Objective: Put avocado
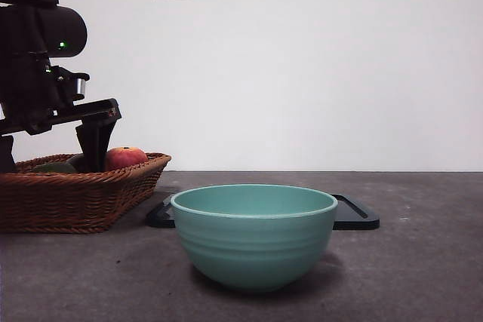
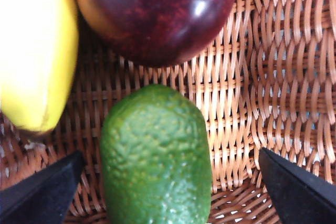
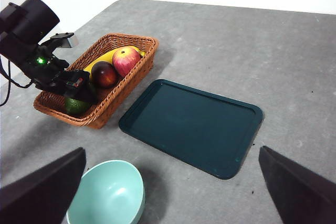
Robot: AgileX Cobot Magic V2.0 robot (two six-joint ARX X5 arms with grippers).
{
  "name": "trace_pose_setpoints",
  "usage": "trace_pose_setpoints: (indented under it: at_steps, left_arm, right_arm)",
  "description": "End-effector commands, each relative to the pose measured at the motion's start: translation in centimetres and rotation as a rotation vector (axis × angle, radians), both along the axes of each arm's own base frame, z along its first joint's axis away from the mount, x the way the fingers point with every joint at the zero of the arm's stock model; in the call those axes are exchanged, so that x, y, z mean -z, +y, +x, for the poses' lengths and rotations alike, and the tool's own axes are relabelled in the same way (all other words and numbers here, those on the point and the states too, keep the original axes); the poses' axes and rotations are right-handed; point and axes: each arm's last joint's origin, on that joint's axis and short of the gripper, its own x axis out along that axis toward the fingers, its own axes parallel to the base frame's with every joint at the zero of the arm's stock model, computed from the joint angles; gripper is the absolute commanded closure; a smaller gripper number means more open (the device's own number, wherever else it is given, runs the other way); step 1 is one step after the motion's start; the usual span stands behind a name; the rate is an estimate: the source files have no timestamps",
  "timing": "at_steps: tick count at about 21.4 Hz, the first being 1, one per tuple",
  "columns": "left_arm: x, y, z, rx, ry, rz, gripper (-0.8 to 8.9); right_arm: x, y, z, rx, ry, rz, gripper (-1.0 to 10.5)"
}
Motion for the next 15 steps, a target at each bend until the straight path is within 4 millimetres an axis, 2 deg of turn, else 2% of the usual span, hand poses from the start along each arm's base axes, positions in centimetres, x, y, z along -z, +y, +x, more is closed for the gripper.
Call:
trace_pose_setpoints:
  at_steps: [1,3,6,9,12,15]
  left_arm:
    - [0.5,-0.2,0.9,0.01,-0.006,0.009,3.27]
    - [0.9,-0.2,1.0,0.002,0.004,0.008,3.32]
    - [0.9,-0.3,1.0,0.001,0.003,0.008,4.44]
    - [0.9,-0.3,1.0,0.001,0.004,0.008,6.77]
    - [0.6,-0.2,1.0,0.002,0.021,0.011,6.96]
    - [-0.9,-0.3,1.2,0.002,0.041,0.015,6.96]
  right_arm:
    - [-0.4,0.0,0.0,-0.007,-0.017,0.001,3.8]
    - [-0.4,0.0,0.0,-0.006,-0.017,0.0,3.8]
    - [-0.4,0.0,0.0,-0.007,-0.017,0.001,3.8]
    - [-0.4,0.0,0.0,-0.007,-0.017,0.001,3.8]
    - [-0.4,0.0,0.0,-0.006,-0.017,0.001,3.8]
    - [-0.4,0.0,0.0,-0.007,-0.017,0.001,3.8]
